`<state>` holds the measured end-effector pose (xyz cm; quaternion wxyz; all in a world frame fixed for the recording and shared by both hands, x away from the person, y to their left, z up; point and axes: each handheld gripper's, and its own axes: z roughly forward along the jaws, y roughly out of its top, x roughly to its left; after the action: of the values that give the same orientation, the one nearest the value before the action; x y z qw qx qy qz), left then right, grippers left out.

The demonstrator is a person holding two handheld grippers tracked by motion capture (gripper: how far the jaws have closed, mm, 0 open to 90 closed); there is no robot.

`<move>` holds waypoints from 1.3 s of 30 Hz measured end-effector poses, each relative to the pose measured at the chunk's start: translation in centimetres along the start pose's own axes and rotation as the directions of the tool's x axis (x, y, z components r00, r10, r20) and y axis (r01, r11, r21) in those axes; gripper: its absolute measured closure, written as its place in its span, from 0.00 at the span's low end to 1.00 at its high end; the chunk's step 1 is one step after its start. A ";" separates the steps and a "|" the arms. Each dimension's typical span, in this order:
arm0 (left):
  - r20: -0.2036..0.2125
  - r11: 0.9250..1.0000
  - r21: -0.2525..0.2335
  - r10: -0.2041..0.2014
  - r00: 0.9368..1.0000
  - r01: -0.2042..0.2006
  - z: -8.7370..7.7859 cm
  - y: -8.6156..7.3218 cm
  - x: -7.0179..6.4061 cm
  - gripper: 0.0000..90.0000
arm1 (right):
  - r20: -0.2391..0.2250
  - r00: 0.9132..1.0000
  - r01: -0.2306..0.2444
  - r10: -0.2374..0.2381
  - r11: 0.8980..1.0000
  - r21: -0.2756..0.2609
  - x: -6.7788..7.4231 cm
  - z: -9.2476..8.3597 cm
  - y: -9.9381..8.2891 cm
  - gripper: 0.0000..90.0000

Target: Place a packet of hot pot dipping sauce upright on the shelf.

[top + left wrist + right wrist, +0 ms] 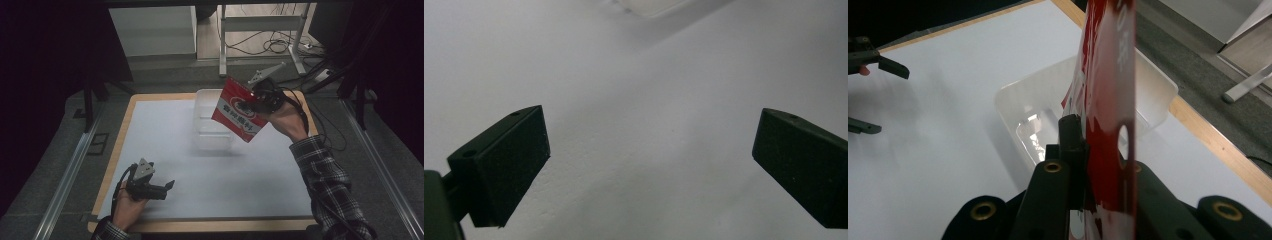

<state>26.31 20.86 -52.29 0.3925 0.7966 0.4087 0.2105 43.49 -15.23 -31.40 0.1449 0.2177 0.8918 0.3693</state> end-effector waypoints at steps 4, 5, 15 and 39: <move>0.001 1.000 0.000 -0.001 1.000 0.001 0.0 0.0 0.0 0.02 | -0.006 1.000 0.003 -0.003 1.000 0.000 0.1 0.6 0.5 0.97; 0.001 1.000 0.000 0.000 1.000 0.000 0.0 0.0 0.0 0.02 | -0.008 1.000 0.008 -0.008 1.000 -0.005 0.1 0.8 0.7 0.97; 0.001 1.000 0.002 0.000 1.000 0.000 0.0 0.0 0.0 0.02 | -0.042 0.998 0.036 -0.036 0.999 -0.005 0.9 3.3 2.7 0.97; 0.003 1.000 0.009 0.005 1.000 -0.005 0.0 0.0 -0.1 0.02 | -0.067 0.997 0.045 -0.038 0.993 0.107 1.2 9.2 3.3 0.97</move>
<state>26.29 20.77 -52.30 0.3890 0.7997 0.4071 0.2085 47.28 -7.03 -35.44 0.1117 0.1945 0.9190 0.3242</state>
